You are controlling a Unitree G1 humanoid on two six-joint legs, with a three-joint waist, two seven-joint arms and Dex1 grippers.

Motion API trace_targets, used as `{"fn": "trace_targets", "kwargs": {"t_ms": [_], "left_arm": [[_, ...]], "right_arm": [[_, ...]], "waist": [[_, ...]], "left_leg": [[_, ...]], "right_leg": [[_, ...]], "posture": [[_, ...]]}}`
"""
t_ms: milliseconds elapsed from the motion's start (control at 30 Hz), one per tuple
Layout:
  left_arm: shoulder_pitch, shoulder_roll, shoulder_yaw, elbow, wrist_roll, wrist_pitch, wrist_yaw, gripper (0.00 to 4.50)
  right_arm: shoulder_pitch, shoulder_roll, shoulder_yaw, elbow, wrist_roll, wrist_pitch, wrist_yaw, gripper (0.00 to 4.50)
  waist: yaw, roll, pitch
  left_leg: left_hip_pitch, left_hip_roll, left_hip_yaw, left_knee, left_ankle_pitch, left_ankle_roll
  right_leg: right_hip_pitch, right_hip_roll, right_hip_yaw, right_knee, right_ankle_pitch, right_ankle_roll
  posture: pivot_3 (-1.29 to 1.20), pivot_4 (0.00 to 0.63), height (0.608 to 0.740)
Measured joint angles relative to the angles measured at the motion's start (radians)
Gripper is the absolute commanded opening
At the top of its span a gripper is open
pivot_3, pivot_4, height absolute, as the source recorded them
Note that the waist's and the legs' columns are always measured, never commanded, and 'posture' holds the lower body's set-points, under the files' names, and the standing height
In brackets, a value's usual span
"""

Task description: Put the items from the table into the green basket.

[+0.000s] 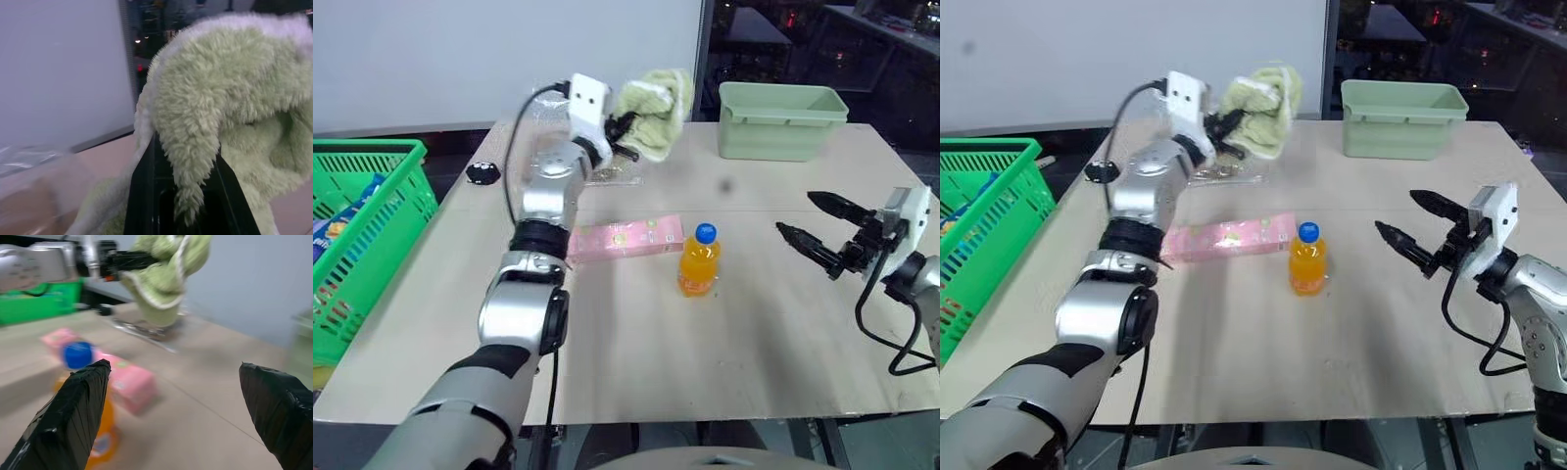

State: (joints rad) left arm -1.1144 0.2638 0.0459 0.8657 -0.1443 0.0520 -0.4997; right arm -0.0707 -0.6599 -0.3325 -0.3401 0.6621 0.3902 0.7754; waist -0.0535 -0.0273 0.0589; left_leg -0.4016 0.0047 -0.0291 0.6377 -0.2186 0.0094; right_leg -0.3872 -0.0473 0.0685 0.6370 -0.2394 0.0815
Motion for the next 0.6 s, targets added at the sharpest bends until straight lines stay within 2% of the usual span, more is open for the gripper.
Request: {"fn": "trace_targets", "kwargs": {"t_ms": [67, 200, 300, 333, 367, 600], "left_arm": [[-0.054, -0.026, -0.016, 0.115, 0.024, -0.066, -0.024, 0.06], [-0.139, -0.06, -0.017, 0.259, 0.052, -0.17, -0.032, 1.51], [-0.181, -0.07, -0.015, 0.337, 0.085, -0.211, 0.051, 2.81], [-0.19, -0.071, -0.015, 0.359, 0.093, -0.216, 0.082, 3.38], [-0.195, -0.07, -0.012, 0.379, 0.102, -0.219, 0.112, 3.65], [-0.213, -0.063, 0.005, 0.41, 0.121, -0.234, 0.154, 3.65]], "right_arm": [[0.049, 0.004, -0.021, -0.036, -0.012, 0.006, -0.042, 4.5], [0.109, 0.023, -0.031, -0.087, -0.033, 0.019, -0.113, 4.5], [0.136, 0.049, -0.04, -0.12, -0.035, 0.023, -0.163, 4.5], [0.147, 0.053, -0.04, -0.132, -0.039, 0.022, -0.173, 4.5], [0.157, 0.059, -0.04, -0.145, -0.045, 0.021, -0.179, 4.5], [0.164, 0.078, -0.037, -0.162, -0.046, 0.021, -0.194, 4.5]], "waist": [[-0.011, 0.0, 0.0], [-0.062, 0.0, 0.0], [-0.1, 0.001, -0.001], [-0.111, 0.001, -0.001], [-0.126, 0.001, -0.001], [-0.182, 0.001, -0.001]], "left_leg": [[-0.001, 0.0, 0.0, 0.0, 0.0, 0.0], [0.0, 0.0, 0.0, 0.0, 0.0, 0.0], [0.001, 0.0, 0.0, 0.0, 0.0, 0.0], [0.001, 0.0, 0.0, 0.0, 0.0, 0.0], [0.001, 0.0, 0.0, 0.0, 0.0, 0.0], [0.002, 0.0, -0.001, 0.0, 0.0, 0.0]], "right_leg": [[0.0, 0.0, 0.0, -0.001, 0.0, 0.0], [0.0, 0.0, 0.001, -0.001, 0.0, 0.001], [0.0, 0.0, 0.001, 0.001, -0.002, 0.004], [0.0, 0.0, 0.001, 0.001, -0.002, 0.005], [0.0, 0.0, 0.001, 0.002, -0.002, 0.005], [0.0, 0.0, 0.001, 0.004, -0.002, 0.006]], "posture": [[-0.25, 0.0, 0.74], [-0.28, 0.0, 0.74], [-0.29, 0.0, 0.74], [-0.29, 0.0, 0.74], [-0.29, 0.0, 0.74], [-0.28, 0.0, 0.74]]}}
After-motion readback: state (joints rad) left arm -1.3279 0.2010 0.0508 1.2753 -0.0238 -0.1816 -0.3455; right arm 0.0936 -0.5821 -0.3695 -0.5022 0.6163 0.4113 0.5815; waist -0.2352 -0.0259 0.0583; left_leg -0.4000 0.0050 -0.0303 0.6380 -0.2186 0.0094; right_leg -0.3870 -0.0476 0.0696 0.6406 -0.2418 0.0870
